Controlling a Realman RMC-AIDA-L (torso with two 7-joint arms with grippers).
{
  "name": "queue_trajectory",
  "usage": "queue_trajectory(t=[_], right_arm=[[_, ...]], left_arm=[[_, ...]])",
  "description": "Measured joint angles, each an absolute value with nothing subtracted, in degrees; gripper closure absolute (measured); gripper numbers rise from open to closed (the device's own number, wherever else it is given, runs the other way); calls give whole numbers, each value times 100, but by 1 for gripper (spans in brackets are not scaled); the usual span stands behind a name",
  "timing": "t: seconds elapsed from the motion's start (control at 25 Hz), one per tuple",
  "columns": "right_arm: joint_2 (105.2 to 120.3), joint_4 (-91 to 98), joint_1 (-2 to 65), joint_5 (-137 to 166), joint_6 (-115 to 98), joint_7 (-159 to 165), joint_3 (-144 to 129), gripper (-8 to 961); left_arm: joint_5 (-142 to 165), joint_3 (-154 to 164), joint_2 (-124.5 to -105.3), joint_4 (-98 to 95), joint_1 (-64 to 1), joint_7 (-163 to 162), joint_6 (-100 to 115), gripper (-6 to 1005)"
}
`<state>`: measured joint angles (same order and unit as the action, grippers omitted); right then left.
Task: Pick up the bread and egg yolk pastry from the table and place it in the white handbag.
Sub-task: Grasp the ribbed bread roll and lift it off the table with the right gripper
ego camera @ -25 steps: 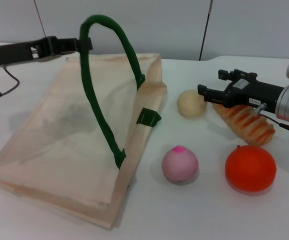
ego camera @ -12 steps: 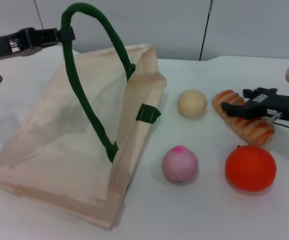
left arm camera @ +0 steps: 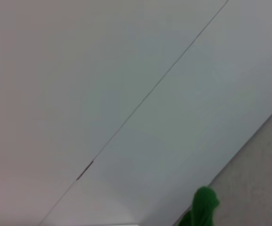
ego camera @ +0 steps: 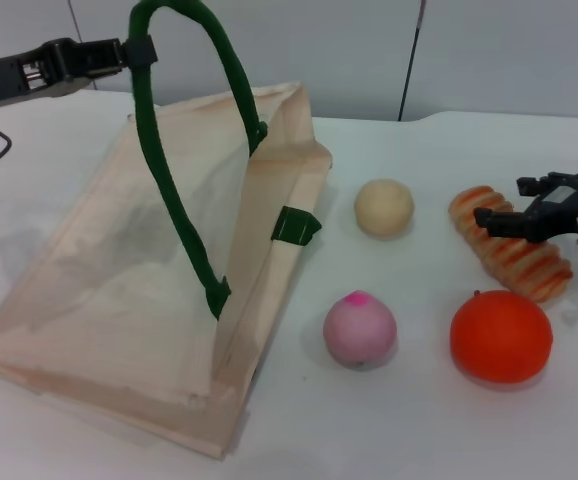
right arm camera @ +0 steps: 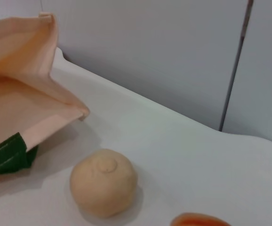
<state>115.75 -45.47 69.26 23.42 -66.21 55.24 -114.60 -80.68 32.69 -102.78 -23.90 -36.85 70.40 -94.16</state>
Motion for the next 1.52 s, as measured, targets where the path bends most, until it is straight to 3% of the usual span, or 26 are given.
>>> queue_trajectory(t=[1.08,1.52], right_arm=[[11627,-3866,6966,3507,-5503,6774,-11728,130],[11596,-3867,6956,3529,-5549,6866,-11750,253]], left_arm=[[-8167,3270,-10298,-2382,-3727,7087,-9505,870],[-8217,3270,-10287,-2382,-3727,7090,-9548,870]])
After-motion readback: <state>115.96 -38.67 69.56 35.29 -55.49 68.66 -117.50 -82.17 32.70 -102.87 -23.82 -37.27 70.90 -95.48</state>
